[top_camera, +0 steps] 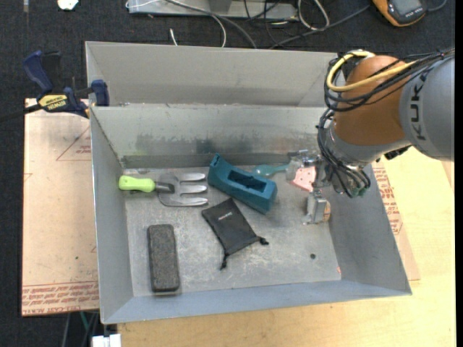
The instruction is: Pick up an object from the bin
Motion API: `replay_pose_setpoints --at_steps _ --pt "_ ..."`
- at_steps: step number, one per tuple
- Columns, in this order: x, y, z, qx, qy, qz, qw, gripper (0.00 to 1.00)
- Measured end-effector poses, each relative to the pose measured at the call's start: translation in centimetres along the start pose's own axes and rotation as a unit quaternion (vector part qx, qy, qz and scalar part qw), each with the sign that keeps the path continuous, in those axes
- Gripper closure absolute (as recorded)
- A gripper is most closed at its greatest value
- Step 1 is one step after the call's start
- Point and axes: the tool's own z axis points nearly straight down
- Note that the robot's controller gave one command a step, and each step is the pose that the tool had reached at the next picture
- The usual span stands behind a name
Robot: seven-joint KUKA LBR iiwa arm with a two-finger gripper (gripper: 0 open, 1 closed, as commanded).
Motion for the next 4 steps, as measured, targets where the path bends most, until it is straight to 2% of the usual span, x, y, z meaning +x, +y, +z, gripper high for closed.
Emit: replay_pose_setpoints --at_steps 1,2,3,4 --pt "-4.1 4.3 1.2 0.001 -0.0016 -0.067 0.9978 1.0" --pt "-4.1 4.3 1.2 0.001 -0.0016 -0.067 0.9977 0.0" --pt "-4.1 4.3 1.2 0.001 -0.0016 -0.067 0.9977 0.0" --pt "-3.3 5.3 4.0 0.002 -0.0064 -0.169 0.9856 0.0"
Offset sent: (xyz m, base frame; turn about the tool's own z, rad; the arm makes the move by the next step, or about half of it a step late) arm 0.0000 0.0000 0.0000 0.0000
